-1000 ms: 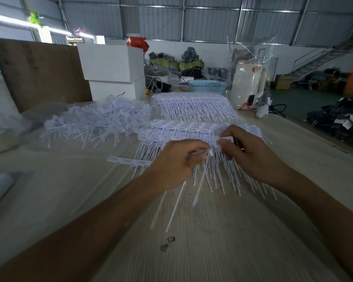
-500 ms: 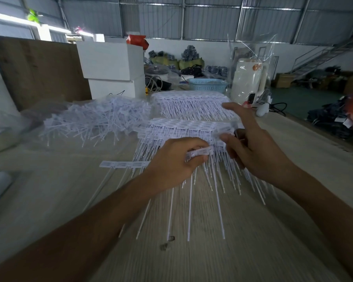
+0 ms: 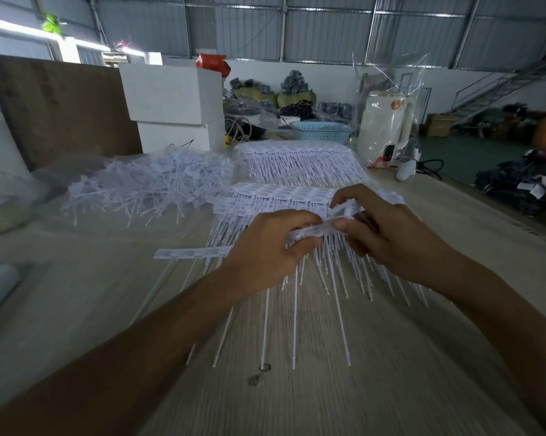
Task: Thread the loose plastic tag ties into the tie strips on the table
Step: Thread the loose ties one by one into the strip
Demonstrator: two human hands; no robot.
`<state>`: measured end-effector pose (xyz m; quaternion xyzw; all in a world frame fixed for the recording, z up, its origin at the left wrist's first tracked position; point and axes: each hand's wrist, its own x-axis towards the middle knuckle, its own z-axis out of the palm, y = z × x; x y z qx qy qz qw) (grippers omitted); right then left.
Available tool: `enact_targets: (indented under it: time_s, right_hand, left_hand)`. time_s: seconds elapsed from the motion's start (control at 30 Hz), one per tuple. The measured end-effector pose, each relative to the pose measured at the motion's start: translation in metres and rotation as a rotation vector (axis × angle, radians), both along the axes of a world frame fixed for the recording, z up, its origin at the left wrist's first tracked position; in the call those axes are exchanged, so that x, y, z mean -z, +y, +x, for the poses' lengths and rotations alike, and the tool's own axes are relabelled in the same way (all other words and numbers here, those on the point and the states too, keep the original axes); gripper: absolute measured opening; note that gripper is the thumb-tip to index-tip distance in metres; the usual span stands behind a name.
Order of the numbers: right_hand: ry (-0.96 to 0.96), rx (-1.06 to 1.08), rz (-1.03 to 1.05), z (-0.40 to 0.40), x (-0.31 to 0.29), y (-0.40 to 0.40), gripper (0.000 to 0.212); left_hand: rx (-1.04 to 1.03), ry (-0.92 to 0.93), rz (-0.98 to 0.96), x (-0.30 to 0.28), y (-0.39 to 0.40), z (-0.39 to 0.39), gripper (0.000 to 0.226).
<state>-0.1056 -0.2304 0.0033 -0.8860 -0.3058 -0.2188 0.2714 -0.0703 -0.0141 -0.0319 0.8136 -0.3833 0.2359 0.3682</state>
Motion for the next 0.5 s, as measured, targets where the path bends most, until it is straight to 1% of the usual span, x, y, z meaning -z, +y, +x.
enact_targets:
  time_s: [0.07,0.2,0.23,0.27,0.33,0.37,0.43,0.5]
  right_hand:
    - [0.011,0.044,0.022,0.000,0.001,0.000,0.028]
    - [-0.040,0.146,-0.020,-0.003,0.005,0.006,0.055]
    - [-0.034,0.155,-0.012,-0.004,0.006,0.008,0.054]
    - [-0.020,0.151,-0.001,-0.004,0.005,0.009,0.046]
    - [-0.012,0.132,0.009,-0.005,0.003,0.010,0.018]
    - [0.001,0.123,0.018,-0.006,0.000,0.010,0.012]
    - [0.027,0.124,0.056,-0.004,-0.002,0.008,0.032]
    - [0.033,0.134,0.105,-0.004,0.000,0.008,0.045]
  left_hand:
    - [0.011,-0.011,-0.007,-0.001,0.000,-0.001,0.015]
    - [0.002,-0.026,-0.046,-0.001,0.000,-0.002,0.018]
    - [-0.005,-0.027,-0.051,-0.001,0.000,-0.003,0.018]
    - [-0.009,-0.025,-0.054,-0.002,0.000,-0.004,0.018]
    - [-0.020,-0.031,-0.064,-0.003,0.000,-0.005,0.018]
    - [-0.027,-0.040,-0.069,-0.004,0.000,-0.006,0.017]
    - [-0.034,-0.050,-0.071,-0.005,-0.001,-0.008,0.018]
    - [-0.046,-0.055,-0.055,-0.007,-0.002,-0.010,0.018]
